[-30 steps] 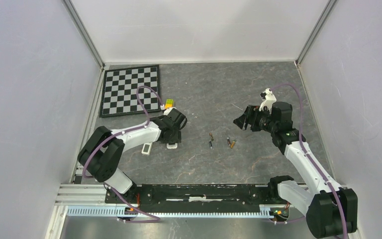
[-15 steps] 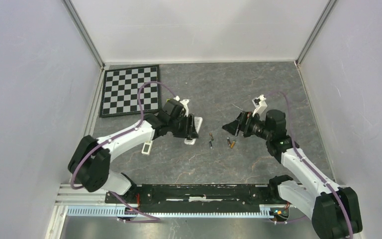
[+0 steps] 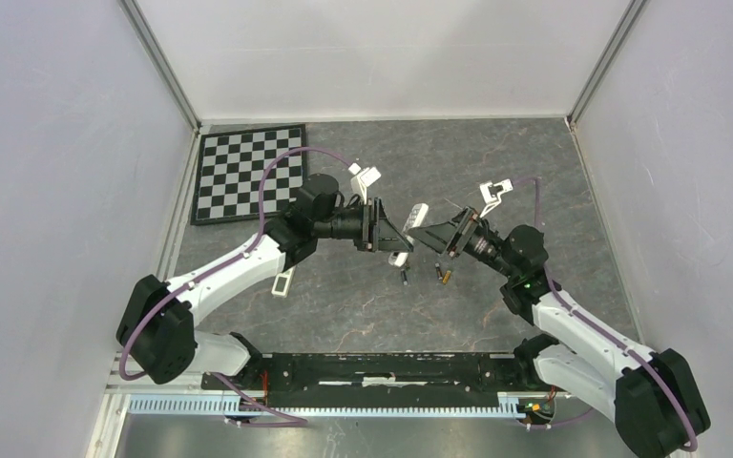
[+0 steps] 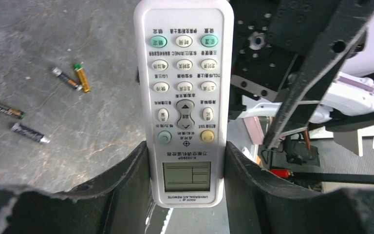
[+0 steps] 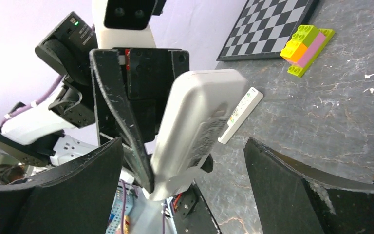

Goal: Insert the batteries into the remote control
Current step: Adjust the remote control.

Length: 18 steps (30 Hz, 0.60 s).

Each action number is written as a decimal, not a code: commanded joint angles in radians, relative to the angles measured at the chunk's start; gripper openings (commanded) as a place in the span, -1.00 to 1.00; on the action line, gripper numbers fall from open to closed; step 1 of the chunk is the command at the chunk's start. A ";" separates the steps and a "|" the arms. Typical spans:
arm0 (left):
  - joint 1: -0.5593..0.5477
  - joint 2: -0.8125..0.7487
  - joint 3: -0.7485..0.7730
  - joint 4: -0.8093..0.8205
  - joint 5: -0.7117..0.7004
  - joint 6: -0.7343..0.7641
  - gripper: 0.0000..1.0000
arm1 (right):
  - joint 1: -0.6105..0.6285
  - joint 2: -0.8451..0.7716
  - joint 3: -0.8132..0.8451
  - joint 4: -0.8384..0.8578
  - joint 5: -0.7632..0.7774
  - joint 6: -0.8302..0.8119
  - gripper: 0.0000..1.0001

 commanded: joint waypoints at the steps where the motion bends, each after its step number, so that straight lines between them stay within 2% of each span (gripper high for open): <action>1: -0.005 -0.041 -0.007 0.168 0.094 -0.114 -0.96 | 0.012 0.037 0.045 0.077 0.048 0.091 0.96; 4: -0.005 -0.045 -0.026 0.211 0.115 -0.145 -0.96 | 0.015 0.058 0.048 0.114 0.064 0.121 0.90; 8: -0.005 -0.046 -0.055 0.243 0.131 -0.163 -0.96 | 0.019 0.077 0.073 0.132 0.076 0.146 0.68; 11: -0.006 -0.048 -0.067 0.262 0.135 -0.172 -0.96 | 0.026 0.083 0.071 0.166 0.077 0.175 0.36; 13: -0.005 -0.050 -0.067 0.264 0.130 -0.175 -0.82 | 0.030 0.083 0.059 0.199 0.083 0.200 0.10; 15: -0.005 -0.056 -0.067 0.256 0.104 -0.173 -0.33 | 0.036 0.079 0.054 0.205 0.101 0.215 -0.10; 18: -0.004 -0.062 -0.060 0.201 0.043 -0.129 0.61 | 0.042 0.059 0.056 0.136 0.155 0.219 -0.27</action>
